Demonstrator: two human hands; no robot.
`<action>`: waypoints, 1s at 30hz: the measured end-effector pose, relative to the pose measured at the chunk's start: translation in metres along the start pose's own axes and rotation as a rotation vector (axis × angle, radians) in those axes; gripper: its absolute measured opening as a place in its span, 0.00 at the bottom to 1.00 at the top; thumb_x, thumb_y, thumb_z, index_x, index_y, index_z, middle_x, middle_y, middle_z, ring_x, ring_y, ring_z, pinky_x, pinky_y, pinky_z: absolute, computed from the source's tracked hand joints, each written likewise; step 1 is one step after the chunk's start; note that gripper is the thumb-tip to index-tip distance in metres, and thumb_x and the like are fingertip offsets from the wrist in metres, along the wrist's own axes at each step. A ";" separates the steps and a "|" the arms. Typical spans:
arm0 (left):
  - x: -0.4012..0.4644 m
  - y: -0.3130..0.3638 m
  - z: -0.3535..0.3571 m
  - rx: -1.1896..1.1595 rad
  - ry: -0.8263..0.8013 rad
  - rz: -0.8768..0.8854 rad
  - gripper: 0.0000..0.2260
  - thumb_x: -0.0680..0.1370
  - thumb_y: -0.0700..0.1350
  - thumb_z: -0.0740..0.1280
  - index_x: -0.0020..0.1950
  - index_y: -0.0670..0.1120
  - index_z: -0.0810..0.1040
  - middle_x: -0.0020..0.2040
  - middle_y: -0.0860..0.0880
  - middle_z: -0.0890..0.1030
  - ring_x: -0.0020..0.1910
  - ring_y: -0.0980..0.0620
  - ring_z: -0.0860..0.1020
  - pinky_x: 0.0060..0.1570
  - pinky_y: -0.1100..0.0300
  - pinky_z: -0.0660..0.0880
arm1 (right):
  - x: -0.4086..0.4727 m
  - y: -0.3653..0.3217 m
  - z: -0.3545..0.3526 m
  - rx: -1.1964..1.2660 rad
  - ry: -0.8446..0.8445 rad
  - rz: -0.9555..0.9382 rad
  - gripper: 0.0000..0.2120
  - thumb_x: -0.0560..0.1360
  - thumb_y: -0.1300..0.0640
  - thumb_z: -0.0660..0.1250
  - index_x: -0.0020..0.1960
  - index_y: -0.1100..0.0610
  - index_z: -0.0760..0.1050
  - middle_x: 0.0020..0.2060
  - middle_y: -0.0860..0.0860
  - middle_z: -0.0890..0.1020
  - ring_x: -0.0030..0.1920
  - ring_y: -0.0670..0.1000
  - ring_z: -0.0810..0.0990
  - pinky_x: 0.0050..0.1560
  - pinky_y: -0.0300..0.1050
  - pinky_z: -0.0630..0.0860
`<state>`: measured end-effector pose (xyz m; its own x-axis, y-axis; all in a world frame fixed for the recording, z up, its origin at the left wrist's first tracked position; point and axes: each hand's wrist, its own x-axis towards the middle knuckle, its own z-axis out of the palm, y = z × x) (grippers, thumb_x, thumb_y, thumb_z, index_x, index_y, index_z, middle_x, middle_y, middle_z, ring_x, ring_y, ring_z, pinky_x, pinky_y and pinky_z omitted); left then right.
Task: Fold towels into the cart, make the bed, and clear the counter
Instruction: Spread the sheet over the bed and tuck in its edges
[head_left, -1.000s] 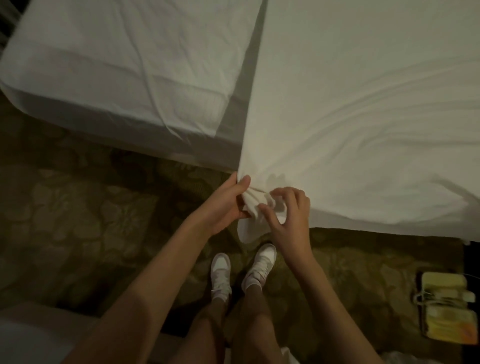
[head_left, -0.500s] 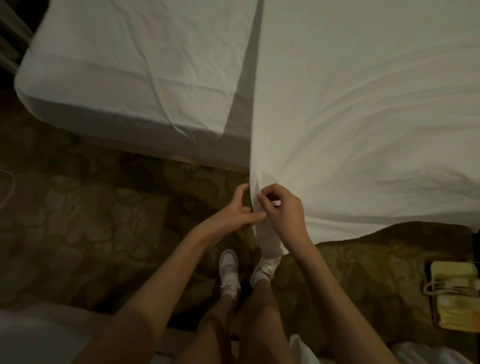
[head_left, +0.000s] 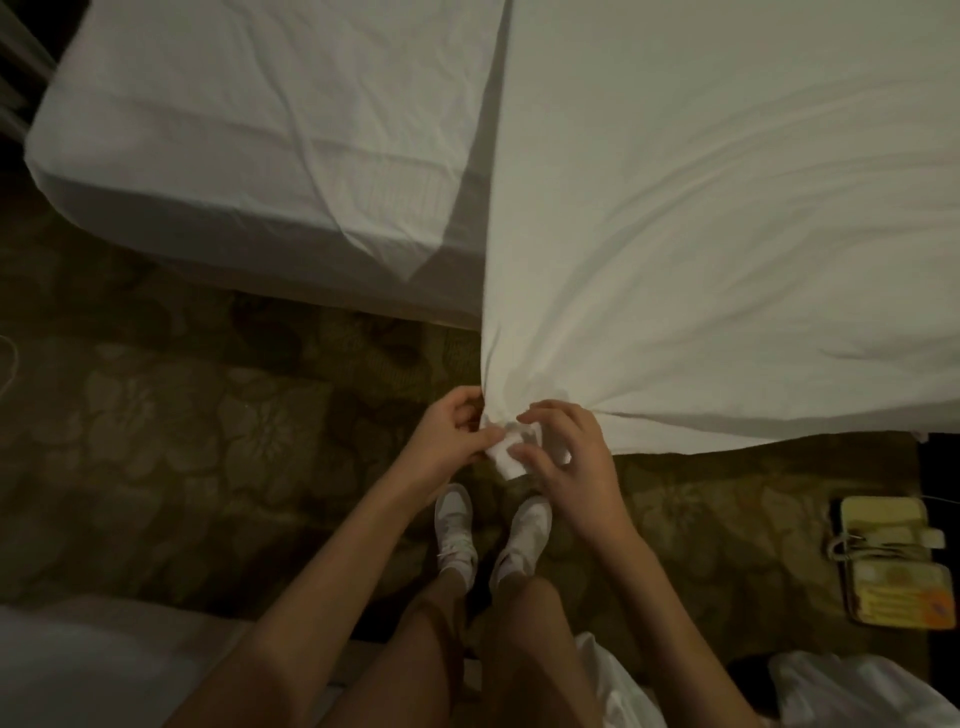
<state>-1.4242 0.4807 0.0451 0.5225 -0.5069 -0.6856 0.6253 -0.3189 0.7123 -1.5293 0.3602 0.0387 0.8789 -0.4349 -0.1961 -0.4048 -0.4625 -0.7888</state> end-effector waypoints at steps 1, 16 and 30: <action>-0.005 -0.001 0.000 -0.020 0.017 -0.014 0.21 0.75 0.34 0.68 0.66 0.45 0.69 0.54 0.51 0.80 0.50 0.55 0.81 0.45 0.62 0.80 | -0.003 0.001 -0.003 -0.010 -0.031 0.000 0.11 0.73 0.54 0.71 0.55 0.53 0.78 0.57 0.46 0.76 0.59 0.42 0.68 0.56 0.27 0.61; -0.042 -0.004 0.018 -0.058 0.145 0.095 0.22 0.78 0.33 0.62 0.65 0.55 0.66 0.54 0.44 0.80 0.50 0.48 0.82 0.45 0.51 0.81 | -0.040 0.004 0.007 -0.158 0.087 -0.187 0.13 0.70 0.53 0.71 0.53 0.55 0.77 0.58 0.53 0.74 0.60 0.51 0.72 0.54 0.41 0.73; -0.076 0.012 0.036 0.069 0.138 0.119 0.14 0.77 0.41 0.66 0.63 0.46 0.74 0.60 0.48 0.74 0.56 0.54 0.77 0.47 0.65 0.79 | -0.041 -0.028 -0.020 -0.226 0.178 -0.307 0.05 0.72 0.62 0.69 0.47 0.60 0.81 0.39 0.52 0.81 0.38 0.49 0.78 0.36 0.30 0.67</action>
<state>-1.4774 0.4862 0.1112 0.6677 -0.4312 -0.6068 0.5156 -0.3201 0.7948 -1.5587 0.3756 0.0800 0.9179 -0.3682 0.1478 -0.1935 -0.7406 -0.6434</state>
